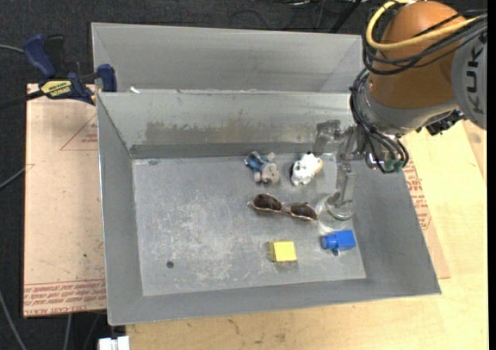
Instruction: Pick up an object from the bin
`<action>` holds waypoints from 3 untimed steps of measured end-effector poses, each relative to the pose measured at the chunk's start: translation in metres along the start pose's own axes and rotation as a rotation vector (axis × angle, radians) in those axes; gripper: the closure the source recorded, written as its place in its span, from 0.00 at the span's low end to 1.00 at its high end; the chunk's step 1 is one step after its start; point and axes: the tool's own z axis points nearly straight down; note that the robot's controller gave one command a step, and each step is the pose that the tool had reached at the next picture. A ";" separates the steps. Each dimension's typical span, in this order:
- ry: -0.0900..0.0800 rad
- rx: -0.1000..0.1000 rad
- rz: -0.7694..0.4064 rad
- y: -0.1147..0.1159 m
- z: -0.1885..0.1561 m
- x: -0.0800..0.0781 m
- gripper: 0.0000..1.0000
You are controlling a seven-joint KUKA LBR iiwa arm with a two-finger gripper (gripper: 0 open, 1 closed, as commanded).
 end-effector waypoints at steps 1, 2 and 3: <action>-0.008 0.001 -0.001 0.000 -0.005 -0.001 0.00; -0.011 -0.001 0.095 0.018 0.057 -0.005 0.00; -0.012 -0.002 0.172 0.040 0.146 -0.012 0.00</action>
Offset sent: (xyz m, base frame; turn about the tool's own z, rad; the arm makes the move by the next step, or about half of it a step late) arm 0.0075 0.0491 -0.1669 0.2608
